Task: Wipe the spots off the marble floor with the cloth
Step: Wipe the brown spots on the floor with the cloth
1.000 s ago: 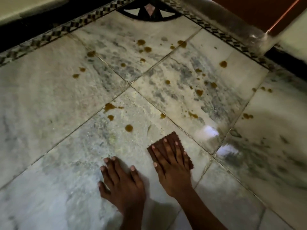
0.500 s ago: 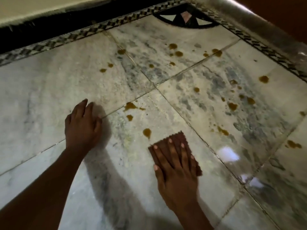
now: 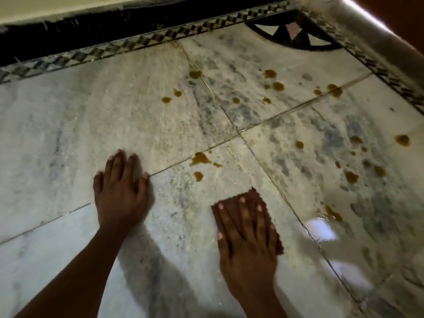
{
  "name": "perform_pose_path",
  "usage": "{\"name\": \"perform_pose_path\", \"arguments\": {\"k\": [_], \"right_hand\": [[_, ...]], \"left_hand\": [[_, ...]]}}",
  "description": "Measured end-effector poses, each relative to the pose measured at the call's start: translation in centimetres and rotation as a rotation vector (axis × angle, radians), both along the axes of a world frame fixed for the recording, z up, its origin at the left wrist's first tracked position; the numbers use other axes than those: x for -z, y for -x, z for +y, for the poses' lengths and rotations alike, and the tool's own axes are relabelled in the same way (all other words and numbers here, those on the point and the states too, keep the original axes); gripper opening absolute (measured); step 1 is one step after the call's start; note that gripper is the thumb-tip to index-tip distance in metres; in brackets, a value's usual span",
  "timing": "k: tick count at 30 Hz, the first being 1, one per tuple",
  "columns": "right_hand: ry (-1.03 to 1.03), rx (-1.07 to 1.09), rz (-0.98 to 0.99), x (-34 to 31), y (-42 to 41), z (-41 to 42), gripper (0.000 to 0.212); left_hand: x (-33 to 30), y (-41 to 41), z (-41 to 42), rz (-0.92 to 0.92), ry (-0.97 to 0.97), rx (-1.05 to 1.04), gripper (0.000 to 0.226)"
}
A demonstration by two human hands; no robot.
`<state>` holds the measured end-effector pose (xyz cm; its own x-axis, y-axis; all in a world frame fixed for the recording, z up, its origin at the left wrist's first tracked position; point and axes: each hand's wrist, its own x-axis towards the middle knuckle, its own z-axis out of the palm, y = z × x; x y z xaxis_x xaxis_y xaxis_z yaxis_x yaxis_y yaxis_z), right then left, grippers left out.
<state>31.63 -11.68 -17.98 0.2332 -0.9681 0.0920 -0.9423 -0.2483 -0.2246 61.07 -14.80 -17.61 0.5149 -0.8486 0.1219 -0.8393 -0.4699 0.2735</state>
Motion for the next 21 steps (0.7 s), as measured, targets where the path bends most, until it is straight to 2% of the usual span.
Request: {"name": "perform_pose_path", "arguments": {"k": [2, 5, 7, 9, 12, 14, 16, 18, 19, 21], "right_hand": [[-0.003, 0.197, 0.011, 0.6, -0.2, -2.8, 0.058], [-0.02, 0.425, -0.069, 1.8, -5.9, -9.2, 0.058], [-0.044, 0.348, -0.067, 1.8, -10.4, -11.7, 0.058], [-0.046, 0.125, -0.006, 1.3, -12.4, -10.8, 0.057], [-0.04, -0.123, 0.033, 0.1, -9.3, -6.7, 0.055], [-0.061, -0.07, 0.047, 0.0, -6.1, -6.2, 0.056], [-0.066, 0.148, 0.013, 0.4, -5.8, -8.8, 0.057], [-0.079, 0.371, -0.073, 1.1, -9.1, -12.9, 0.057], [-0.105, 0.412, -0.11, 1.4, -11.6, -14.8, 0.058], [-0.118, 0.313, -0.102, 1.2, -15.7, -16.1, 0.057]], "left_hand": [[0.2, -0.2, -0.2, -0.021, -0.004, 0.001, 0.067], [0.5, -0.4, -0.3, -0.021, -0.001, -0.011, 0.064], [0.5, -0.4, -0.5, -0.013, 0.002, -0.023, 0.064], [0.3, -0.4, -0.6, -0.008, 0.0, -0.028, 0.065], [0.0, -0.4, -0.6, -0.005, -0.021, -0.031, 0.066], [0.0, -0.3, -0.6, -0.001, -0.03, -0.034, 0.066], [0.0, -0.3, -0.6, 0.006, -0.028, -0.038, 0.065], [0.1, -0.3, -0.6, 0.017, -0.027, -0.03, 0.065], [0.1, -0.4, -0.5, 0.015, -0.029, -0.031, 0.064], [-0.1, -0.4, -0.6, 0.014, -0.045, -0.03, 0.064]]}}
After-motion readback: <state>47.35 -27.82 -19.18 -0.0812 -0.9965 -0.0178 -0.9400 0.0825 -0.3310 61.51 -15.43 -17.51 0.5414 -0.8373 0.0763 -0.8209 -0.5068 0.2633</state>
